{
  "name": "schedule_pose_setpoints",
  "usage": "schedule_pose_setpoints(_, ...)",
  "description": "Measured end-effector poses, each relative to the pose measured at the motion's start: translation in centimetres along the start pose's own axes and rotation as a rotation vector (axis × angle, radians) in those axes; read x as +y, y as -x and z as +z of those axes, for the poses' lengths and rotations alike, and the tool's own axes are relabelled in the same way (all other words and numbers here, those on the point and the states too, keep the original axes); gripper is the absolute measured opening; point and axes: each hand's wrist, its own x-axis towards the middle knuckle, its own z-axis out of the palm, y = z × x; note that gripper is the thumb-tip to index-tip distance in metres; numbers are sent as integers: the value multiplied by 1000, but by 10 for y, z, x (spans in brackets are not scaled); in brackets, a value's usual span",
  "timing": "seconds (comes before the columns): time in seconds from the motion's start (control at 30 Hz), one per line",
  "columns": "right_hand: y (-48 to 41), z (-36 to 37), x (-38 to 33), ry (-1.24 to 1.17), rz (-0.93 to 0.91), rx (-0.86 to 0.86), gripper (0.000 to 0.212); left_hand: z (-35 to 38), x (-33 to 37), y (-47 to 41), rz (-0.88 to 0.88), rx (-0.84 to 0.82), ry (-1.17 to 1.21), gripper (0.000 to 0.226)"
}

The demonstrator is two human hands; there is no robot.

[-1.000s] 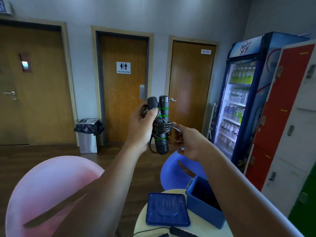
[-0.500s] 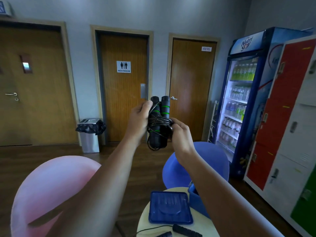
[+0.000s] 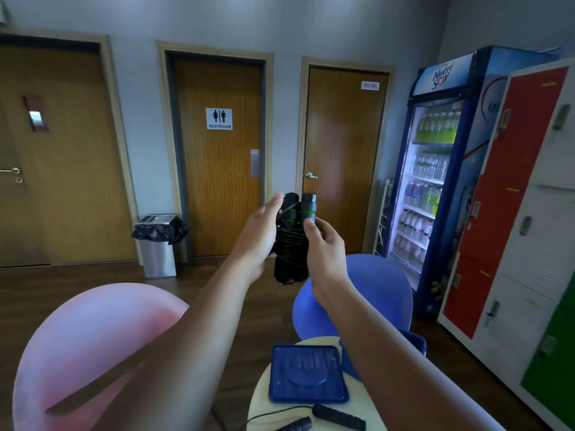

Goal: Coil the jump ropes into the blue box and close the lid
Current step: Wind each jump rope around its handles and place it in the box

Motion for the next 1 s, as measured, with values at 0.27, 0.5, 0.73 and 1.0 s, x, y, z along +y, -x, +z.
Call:
schedule_pose_setpoints(0.27,2,0,9,141,15,-46,45,8,-31,7,83,103,-129,37)
schedule_pose_setpoints(0.5,-1,-8,8,185,8,23,44,9,-36,9,65,111,-45,38)
schedule_pose_setpoints(0.73,7,-6,14,186,85,17,51,17,-32,9,-37,50,87,65)
schedule_pose_setpoints(1.0,17,1,29,123,146,63,83,30,-33,3,54,141,-17,42)
